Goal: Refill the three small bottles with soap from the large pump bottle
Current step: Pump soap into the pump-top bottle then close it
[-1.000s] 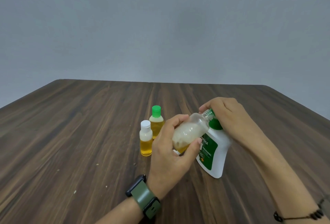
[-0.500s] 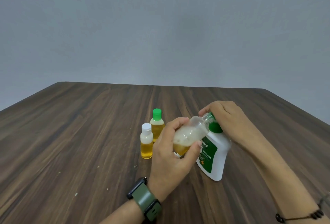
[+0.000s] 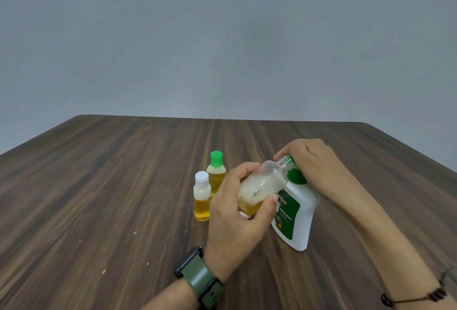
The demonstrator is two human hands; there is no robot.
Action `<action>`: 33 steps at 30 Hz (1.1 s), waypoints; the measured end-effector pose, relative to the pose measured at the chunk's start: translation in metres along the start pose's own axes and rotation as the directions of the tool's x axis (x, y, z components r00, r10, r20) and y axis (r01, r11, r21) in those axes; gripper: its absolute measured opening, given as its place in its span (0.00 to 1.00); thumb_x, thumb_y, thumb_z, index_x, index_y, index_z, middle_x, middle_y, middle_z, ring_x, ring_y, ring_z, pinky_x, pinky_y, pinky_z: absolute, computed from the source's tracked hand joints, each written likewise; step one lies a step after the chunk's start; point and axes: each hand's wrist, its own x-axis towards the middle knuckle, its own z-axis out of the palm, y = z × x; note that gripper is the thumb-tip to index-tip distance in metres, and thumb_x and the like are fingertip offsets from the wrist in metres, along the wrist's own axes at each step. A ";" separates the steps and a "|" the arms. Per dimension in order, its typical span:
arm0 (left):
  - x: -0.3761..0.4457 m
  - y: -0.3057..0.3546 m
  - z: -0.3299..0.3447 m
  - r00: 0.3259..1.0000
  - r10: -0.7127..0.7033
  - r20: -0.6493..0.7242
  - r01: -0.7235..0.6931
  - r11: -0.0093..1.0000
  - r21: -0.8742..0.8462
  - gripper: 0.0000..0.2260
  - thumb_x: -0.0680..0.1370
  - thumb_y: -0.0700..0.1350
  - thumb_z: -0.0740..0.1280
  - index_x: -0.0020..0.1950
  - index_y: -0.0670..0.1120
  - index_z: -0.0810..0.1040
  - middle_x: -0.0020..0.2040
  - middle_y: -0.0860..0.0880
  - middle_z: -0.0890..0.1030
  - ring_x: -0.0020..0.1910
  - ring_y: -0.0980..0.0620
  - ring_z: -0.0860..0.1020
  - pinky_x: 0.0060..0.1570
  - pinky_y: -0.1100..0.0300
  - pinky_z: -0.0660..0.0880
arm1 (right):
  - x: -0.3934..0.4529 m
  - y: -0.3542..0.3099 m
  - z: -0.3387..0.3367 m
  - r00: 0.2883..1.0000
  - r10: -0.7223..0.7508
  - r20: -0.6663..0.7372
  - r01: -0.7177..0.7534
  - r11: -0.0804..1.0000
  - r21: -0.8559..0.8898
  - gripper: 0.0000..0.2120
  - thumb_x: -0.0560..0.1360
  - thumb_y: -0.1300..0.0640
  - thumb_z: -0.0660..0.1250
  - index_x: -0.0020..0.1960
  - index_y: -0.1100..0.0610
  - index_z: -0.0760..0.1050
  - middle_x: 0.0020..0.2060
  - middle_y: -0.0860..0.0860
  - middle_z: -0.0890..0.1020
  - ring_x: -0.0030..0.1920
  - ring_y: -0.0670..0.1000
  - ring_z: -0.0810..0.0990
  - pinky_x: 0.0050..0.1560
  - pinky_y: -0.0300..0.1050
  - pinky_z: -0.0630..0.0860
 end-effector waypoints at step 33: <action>-0.002 -0.005 0.002 1.000 0.002 -0.002 -0.002 1.000 -0.020 0.18 0.69 0.49 0.69 0.58 0.50 0.72 0.51 0.61 0.76 0.47 0.57 0.78 0.42 0.63 0.77 | -0.001 0.000 0.003 1.000 0.010 -0.011 -0.009 0.999 0.051 0.18 0.77 0.60 0.52 0.45 0.68 0.79 0.37 0.50 0.81 0.40 0.55 0.78 0.40 0.47 0.72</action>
